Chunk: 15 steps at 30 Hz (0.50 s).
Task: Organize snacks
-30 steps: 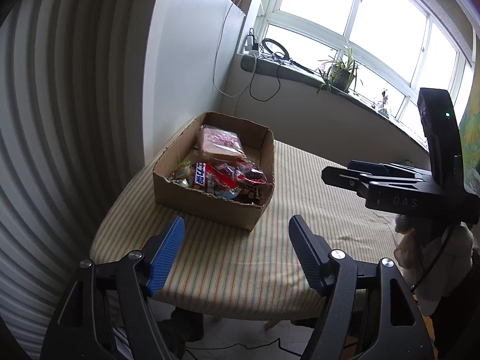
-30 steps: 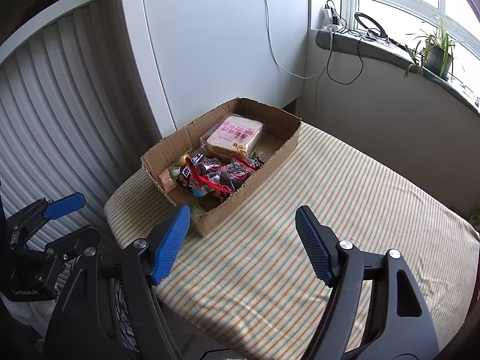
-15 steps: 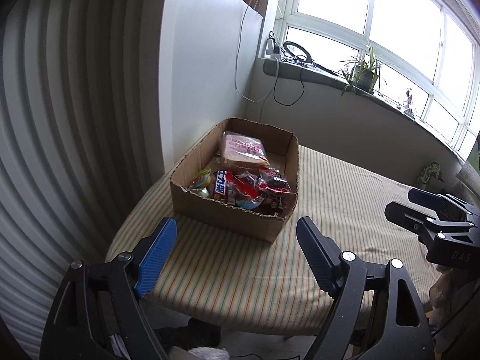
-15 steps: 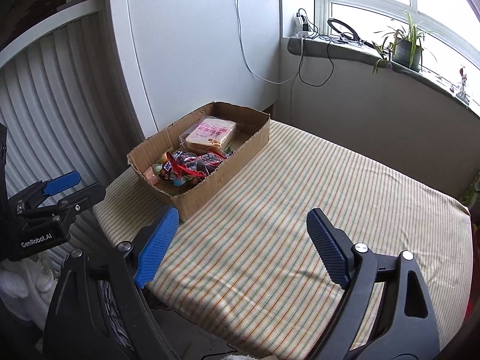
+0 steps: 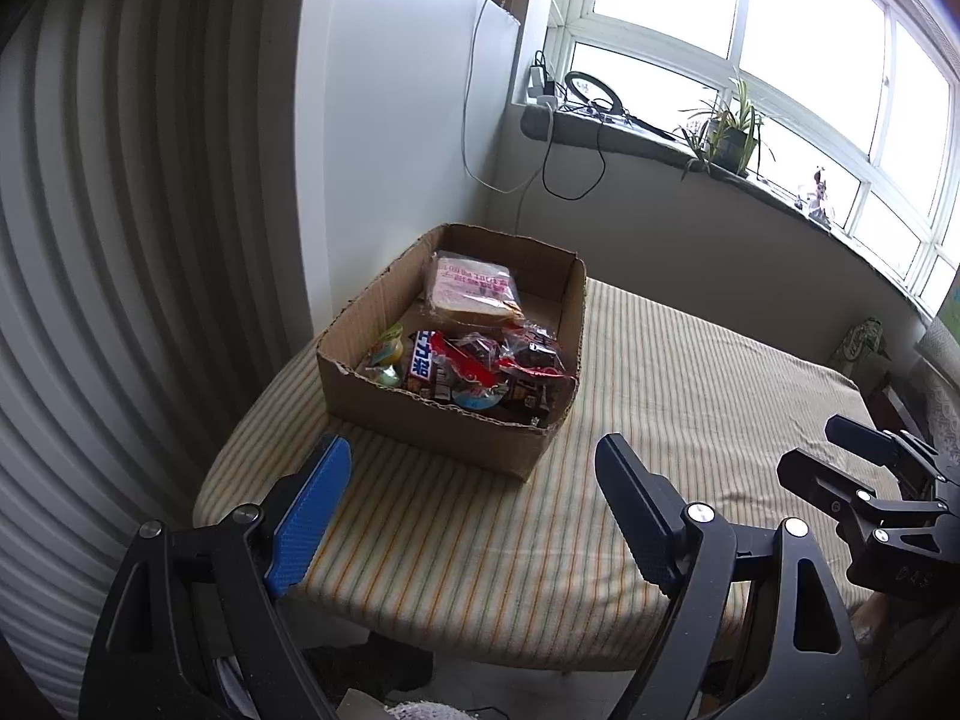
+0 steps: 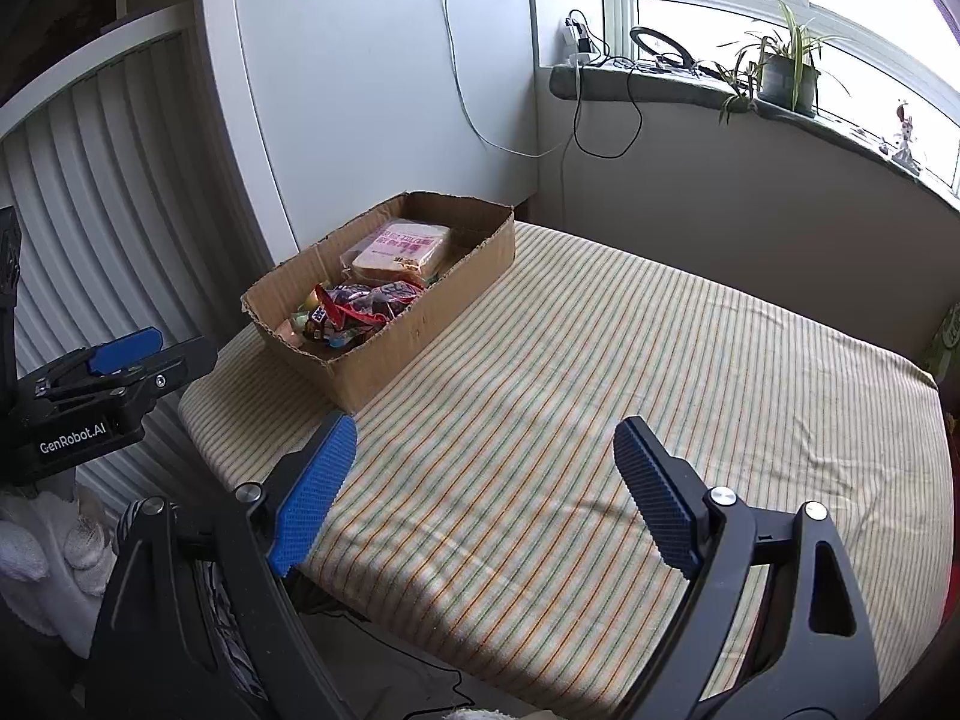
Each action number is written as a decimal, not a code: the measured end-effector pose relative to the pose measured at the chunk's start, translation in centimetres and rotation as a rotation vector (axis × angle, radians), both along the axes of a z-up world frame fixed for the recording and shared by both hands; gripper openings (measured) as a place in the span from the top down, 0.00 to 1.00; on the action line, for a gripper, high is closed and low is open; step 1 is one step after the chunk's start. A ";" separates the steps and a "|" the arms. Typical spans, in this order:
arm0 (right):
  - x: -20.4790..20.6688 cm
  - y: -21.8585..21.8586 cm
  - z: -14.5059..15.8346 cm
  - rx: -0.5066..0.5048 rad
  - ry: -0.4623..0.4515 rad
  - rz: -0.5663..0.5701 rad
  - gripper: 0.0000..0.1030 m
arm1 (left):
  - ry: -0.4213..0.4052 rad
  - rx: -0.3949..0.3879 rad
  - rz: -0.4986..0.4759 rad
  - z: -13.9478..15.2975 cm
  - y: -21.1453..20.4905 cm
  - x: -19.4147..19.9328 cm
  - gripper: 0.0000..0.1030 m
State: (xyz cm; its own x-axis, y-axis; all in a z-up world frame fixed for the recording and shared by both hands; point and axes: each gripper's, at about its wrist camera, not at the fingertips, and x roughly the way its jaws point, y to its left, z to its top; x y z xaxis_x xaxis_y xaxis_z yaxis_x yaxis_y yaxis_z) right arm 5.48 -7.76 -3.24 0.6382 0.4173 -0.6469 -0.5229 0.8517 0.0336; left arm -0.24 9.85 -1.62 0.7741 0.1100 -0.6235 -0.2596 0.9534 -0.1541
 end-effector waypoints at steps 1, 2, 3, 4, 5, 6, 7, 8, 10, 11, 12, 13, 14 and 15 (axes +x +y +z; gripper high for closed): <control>0.0 -0.1 0.0 0.002 0.000 0.000 0.13 | 0.001 0.004 -0.004 0.0 -0.2 0.0 0.18; 0.0 -0.2 0.0 0.002 0.000 0.001 0.13 | 0.002 0.006 -0.006 0.0 -0.3 0.0 0.18; -0.1 -0.2 0.0 0.002 -0.002 0.001 0.13 | 0.002 0.007 -0.006 0.0 -0.4 0.0 0.18; -0.1 -0.3 0.0 0.003 -0.002 0.001 0.13 | 0.003 0.008 -0.007 0.0 -0.5 0.0 0.18; -0.2 -0.3 0.0 0.004 -0.003 0.001 0.13 | 0.003 0.008 -0.007 0.0 -0.5 0.1 0.18; -0.2 -0.3 0.0 0.005 -0.002 0.001 0.13 | 0.003 0.005 -0.006 0.0 -0.5 0.1 0.18; -0.2 -0.4 0.0 0.004 -0.002 0.000 0.13 | 0.002 0.004 -0.005 0.1 -0.4 0.1 0.18; -0.2 -0.4 0.0 0.003 -0.002 -0.001 0.13 | 0.001 0.003 -0.004 0.1 -0.4 0.1 0.18; -0.2 -0.5 -0.1 0.005 0.002 -0.001 0.13 | -0.003 0.004 -0.007 0.1 -0.6 0.1 0.18; -0.2 -0.5 -0.2 0.007 0.004 -0.001 0.13 | -0.005 0.008 -0.009 0.1 -0.6 0.1 0.18; -0.2 -0.6 -0.2 0.008 0.006 -0.001 0.13 | -0.008 0.012 -0.011 0.1 -0.8 0.1 0.18; -0.2 -0.6 -0.2 0.008 0.006 -0.003 0.13 | -0.012 0.017 -0.012 0.1 -0.9 0.0 0.18; -0.2 -0.7 -0.3 0.009 0.006 -0.005 0.13 | -0.017 0.022 -0.014 0.1 -1.0 0.0 0.18; -0.1 -0.9 -0.3 0.010 0.005 -0.008 0.13 | -0.020 0.028 -0.016 0.2 -1.1 0.0 0.18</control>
State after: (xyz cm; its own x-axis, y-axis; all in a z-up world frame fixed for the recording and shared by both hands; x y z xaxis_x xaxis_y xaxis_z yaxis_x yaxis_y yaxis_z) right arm 5.39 -8.65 -3.51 0.6382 0.4187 -0.6460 -0.5159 0.8555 0.0449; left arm -0.28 8.76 -1.46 0.7881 0.1144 -0.6049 -0.2413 0.9614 -0.1325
